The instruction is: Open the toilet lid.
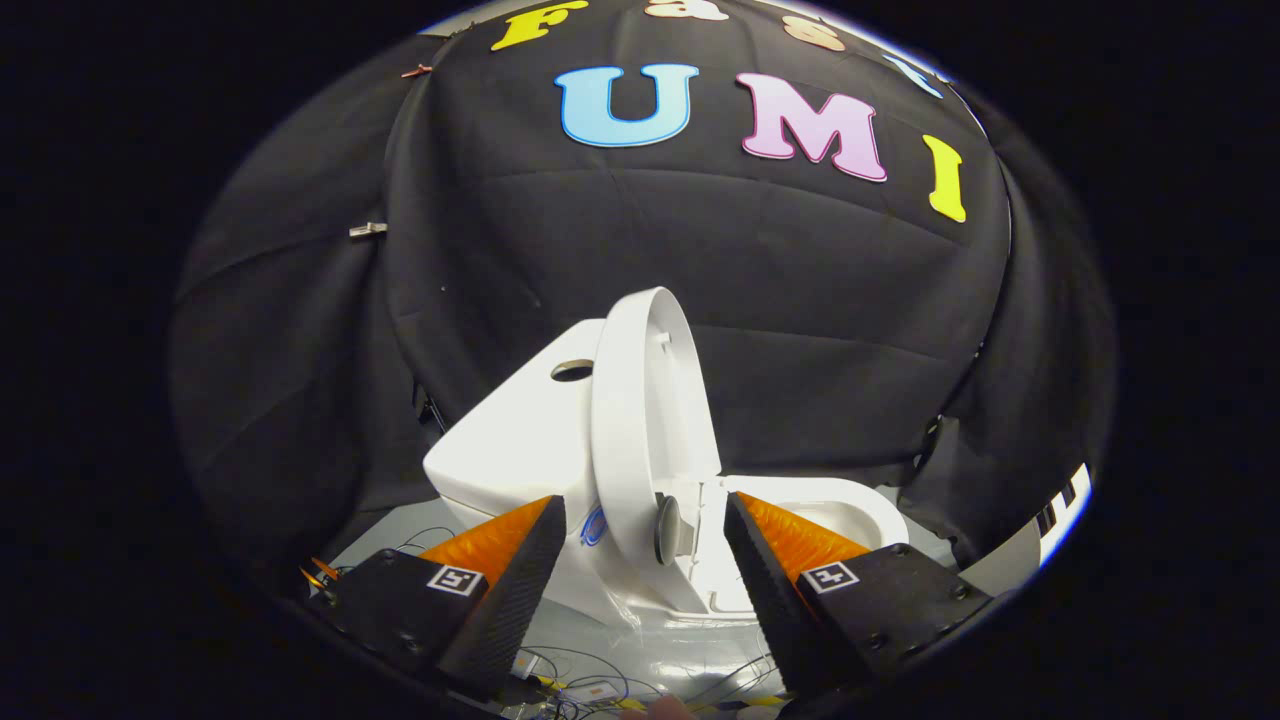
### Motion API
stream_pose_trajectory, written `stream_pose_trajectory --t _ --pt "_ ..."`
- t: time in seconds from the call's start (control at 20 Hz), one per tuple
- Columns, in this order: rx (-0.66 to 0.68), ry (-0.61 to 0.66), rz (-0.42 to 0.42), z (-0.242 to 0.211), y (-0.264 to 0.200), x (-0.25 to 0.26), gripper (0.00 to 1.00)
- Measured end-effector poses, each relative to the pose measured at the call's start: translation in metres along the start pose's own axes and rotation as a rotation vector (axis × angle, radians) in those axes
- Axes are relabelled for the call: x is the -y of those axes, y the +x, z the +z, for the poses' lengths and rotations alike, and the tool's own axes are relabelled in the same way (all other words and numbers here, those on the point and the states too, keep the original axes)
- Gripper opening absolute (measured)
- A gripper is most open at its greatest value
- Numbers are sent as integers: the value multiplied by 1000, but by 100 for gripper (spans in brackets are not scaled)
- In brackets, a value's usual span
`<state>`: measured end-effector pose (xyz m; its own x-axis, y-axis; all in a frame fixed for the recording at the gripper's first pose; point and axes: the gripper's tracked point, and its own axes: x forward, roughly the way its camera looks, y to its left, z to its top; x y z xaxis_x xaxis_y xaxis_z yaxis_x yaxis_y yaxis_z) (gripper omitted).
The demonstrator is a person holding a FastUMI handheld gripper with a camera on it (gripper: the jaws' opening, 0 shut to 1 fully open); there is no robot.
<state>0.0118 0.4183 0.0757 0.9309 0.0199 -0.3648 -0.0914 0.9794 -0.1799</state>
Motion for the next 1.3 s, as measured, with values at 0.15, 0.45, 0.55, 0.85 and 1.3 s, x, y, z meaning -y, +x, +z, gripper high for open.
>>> stream_pose_trajectory --t 0.15,0.45,0.55,0.85,1.3 --pt "50 17 58 21 -24 -5 100" --pt "140 34 109 55 -58 22 99" --pt "156 61 132 59 -65 37 99" --pt "228 76 130 59 -65 112 99" --pt "244 2 -2 -4 -20 250 100"
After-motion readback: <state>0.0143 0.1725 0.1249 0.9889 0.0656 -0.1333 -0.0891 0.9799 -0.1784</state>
